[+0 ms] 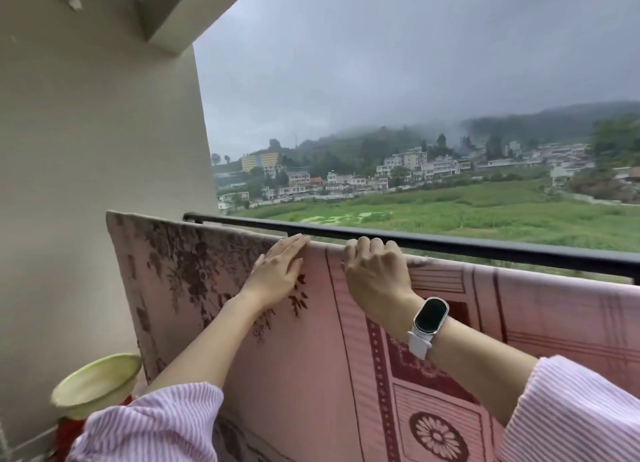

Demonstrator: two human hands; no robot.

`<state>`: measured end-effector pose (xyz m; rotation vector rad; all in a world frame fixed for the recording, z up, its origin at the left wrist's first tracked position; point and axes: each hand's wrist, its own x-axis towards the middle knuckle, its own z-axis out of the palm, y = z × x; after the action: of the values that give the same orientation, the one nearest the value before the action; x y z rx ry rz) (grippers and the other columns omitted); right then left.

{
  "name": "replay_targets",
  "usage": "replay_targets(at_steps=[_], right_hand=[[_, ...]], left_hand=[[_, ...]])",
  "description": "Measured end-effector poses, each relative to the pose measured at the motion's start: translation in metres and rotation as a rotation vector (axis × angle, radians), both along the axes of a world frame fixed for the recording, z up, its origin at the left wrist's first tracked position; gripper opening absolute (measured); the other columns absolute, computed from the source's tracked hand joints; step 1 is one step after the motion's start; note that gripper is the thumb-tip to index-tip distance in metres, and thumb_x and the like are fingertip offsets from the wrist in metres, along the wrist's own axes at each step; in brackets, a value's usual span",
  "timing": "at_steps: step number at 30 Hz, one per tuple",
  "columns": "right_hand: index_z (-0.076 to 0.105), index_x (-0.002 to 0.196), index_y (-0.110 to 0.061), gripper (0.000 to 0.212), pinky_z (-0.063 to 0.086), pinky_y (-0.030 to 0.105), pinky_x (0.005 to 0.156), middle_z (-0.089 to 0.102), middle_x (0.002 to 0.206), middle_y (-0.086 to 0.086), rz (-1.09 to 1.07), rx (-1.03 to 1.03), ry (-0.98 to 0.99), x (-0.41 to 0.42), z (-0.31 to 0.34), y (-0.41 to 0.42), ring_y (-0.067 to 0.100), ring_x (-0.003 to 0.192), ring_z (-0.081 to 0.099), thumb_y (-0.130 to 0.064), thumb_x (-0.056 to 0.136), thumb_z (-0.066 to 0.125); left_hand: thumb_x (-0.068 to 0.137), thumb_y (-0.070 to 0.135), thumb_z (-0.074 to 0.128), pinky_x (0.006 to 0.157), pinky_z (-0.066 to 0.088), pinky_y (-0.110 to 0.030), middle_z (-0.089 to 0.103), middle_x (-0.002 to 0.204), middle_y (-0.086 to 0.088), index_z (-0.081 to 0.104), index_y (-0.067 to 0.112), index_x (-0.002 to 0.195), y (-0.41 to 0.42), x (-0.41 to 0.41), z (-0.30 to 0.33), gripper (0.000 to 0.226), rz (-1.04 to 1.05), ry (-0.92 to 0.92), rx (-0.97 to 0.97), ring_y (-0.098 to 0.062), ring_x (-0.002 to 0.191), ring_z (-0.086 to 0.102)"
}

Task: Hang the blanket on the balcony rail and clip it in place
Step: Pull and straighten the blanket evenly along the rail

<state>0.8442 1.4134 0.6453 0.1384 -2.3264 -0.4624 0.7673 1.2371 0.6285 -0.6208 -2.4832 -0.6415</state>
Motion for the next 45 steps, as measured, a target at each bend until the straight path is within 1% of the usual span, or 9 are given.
replay_targets(at_steps=[4, 9, 13, 18, 22, 29, 33, 39, 45], right_hand=[[0.066, 0.07, -0.012, 0.022, 0.031, 0.024, 0.045, 0.06, 0.057, 0.0, 0.002, 0.017, 0.013, -0.059, 0.006, -0.066, 0.015, 0.048, 0.053, -0.02, 0.067, 0.046], [0.044, 0.113, 0.003, 0.046, 0.039, 0.035, 0.074, 0.056, 0.107, 0.018, 0.114, -0.048, -0.048, -0.116, 0.008, -0.126, 0.031, 0.096, 0.055, -0.004, 0.081, 0.012], [0.064, 0.073, -0.011, 0.036, 0.039, 0.027, 0.047, 0.062, 0.063, 0.004, 0.031, -0.07, 0.03, -0.163, 0.007, -0.189, 0.019, 0.054, 0.058, -0.018, 0.076, 0.029], [0.059, 0.068, -0.01, 0.015, 0.039, 0.028, 0.049, 0.06, 0.059, 0.005, -0.064, -0.145, 0.129, -0.228, -0.004, -0.253, 0.023, 0.052, 0.056, -0.024, 0.072, 0.061], [0.061, 0.077, -0.006, 0.032, 0.045, 0.033, 0.057, 0.061, 0.065, 0.009, -0.098, -0.196, 0.16, -0.27, -0.011, -0.312, 0.026, 0.058, 0.056, -0.033, 0.084, 0.045], [0.061, 0.077, -0.007, 0.014, 0.043, 0.03, 0.055, 0.058, 0.061, 0.007, -0.157, -0.17, 0.161, -0.35, -0.01, -0.404, 0.024, 0.051, 0.051, -0.02, 0.073, 0.06], [0.062, 0.077, -0.009, 0.032, 0.043, 0.03, 0.055, 0.059, 0.061, 0.004, -0.116, -0.134, 0.16, -0.401, -0.011, -0.457, 0.023, 0.052, 0.053, -0.02, 0.08, 0.033], [0.063, 0.067, -0.01, 0.035, 0.038, 0.026, 0.048, 0.057, 0.055, 0.003, -0.048, -0.112, 0.204, -0.491, -0.006, -0.548, 0.021, 0.047, 0.05, -0.014, 0.076, 0.029], [0.069, 0.08, -0.007, 0.033, 0.044, 0.025, 0.053, 0.063, 0.064, 0.003, 0.074, -0.103, 0.138, -0.583, -0.004, -0.644, 0.019, 0.058, 0.058, -0.018, 0.066, 0.041]], left_hand=[[0.096, 0.026, 0.037, 0.115, 0.015, -0.047, 0.023, 0.151, 0.01, 0.028, 0.039, 0.137, -0.066, -0.056, 0.003, 0.045, 0.031, -0.056, -0.002, -0.012, 0.141, 0.013], [0.096, 0.025, 0.037, 0.114, 0.015, -0.05, 0.037, 0.144, 0.008, 0.039, 0.033, 0.133, -0.116, -0.114, 0.009, 0.038, 0.038, 0.049, -0.033, -0.015, 0.138, 0.023], [0.09, 0.039, 0.032, 0.11, 0.025, -0.048, 0.057, 0.127, 0.001, 0.055, 0.023, 0.12, -0.156, -0.155, 0.008, 0.041, -0.059, 0.319, -0.094, -0.02, 0.126, 0.041], [0.091, 0.034, 0.037, 0.109, 0.028, -0.048, 0.052, 0.131, 0.004, 0.048, 0.027, 0.126, -0.242, -0.229, 0.001, 0.038, -0.206, 0.226, 0.002, -0.015, 0.125, 0.042], [0.094, 0.029, 0.038, 0.113, 0.014, -0.048, 0.048, 0.134, 0.008, 0.045, 0.031, 0.128, -0.302, -0.289, 0.002, 0.035, -0.212, 0.218, -0.032, -0.012, 0.13, 0.036], [0.089, 0.043, 0.047, 0.114, 0.004, -0.041, 0.051, 0.13, 0.005, 0.047, 0.025, 0.125, -0.385, -0.381, -0.002, 0.04, -0.197, 0.245, -0.023, -0.015, 0.127, 0.037], [0.083, 0.066, 0.023, 0.112, 0.012, -0.037, 0.055, 0.125, 0.005, 0.049, 0.023, 0.123, -0.432, -0.428, -0.006, 0.065, -0.236, 0.297, -0.016, -0.015, 0.122, 0.042], [0.075, 0.077, 0.01, 0.11, 0.015, -0.034, 0.054, 0.124, 0.004, 0.048, 0.026, 0.121, -0.526, -0.508, -0.003, 0.078, -0.156, 0.3, -0.03, -0.016, 0.121, 0.04], [0.076, 0.076, 0.002, 0.114, 0.009, -0.051, 0.052, 0.127, 0.002, 0.046, 0.025, 0.122, -0.618, -0.587, 0.0, 0.081, -0.049, 0.282, -0.108, -0.019, 0.123, 0.04]])
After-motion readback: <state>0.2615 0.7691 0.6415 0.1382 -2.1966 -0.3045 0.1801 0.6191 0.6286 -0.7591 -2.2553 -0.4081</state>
